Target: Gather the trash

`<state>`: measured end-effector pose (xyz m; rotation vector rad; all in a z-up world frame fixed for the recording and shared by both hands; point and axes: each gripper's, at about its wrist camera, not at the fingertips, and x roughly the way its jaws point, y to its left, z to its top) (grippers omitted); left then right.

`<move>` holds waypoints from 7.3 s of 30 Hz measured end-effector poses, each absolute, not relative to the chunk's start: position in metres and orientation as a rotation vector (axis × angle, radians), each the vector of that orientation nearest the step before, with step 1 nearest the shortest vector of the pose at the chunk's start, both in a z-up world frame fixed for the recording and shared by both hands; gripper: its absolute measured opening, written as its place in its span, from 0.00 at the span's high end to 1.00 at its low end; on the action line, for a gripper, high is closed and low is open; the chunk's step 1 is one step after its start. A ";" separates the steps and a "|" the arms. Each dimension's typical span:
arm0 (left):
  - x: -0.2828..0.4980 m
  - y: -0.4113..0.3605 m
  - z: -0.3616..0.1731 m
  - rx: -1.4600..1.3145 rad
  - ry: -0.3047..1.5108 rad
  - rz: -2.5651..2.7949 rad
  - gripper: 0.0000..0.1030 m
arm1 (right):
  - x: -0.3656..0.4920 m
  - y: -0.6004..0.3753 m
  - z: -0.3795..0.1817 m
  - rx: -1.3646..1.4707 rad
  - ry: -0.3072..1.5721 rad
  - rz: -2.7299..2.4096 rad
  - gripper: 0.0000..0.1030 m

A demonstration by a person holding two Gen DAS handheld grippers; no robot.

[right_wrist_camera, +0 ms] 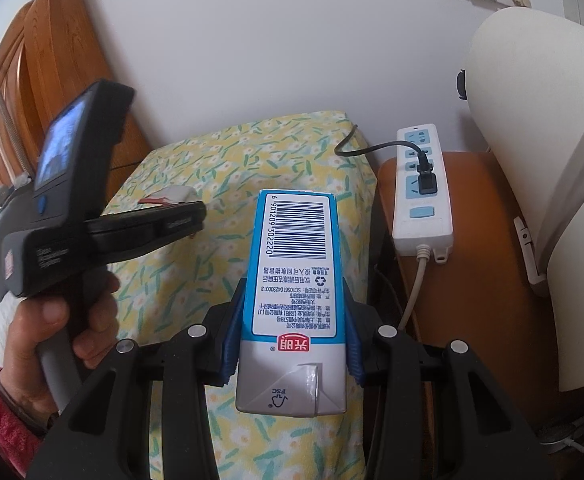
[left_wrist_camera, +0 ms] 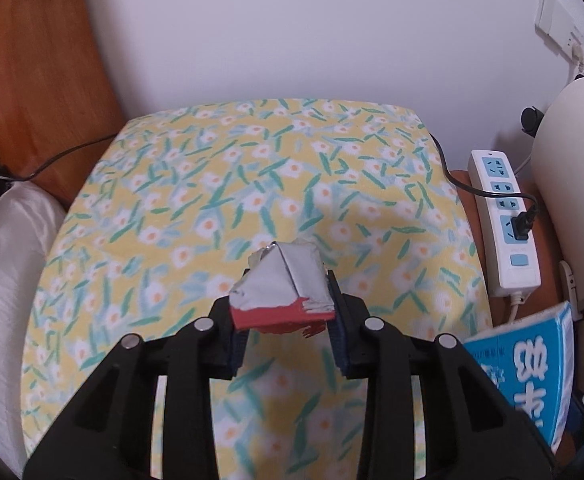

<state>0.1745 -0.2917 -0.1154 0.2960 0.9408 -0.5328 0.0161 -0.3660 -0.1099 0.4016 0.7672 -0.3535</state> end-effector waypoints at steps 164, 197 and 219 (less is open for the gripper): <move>-0.006 0.028 0.034 0.084 0.606 -0.007 0.08 | -0.046 -0.187 0.040 0.127 0.604 0.079 0.02; -0.006 0.033 0.030 0.068 0.620 -0.005 0.08 | -0.043 -0.181 0.032 0.114 0.623 0.097 0.02; -0.004 0.034 0.029 0.071 0.623 -0.006 0.08 | -0.044 -0.181 0.031 0.111 0.632 0.109 0.02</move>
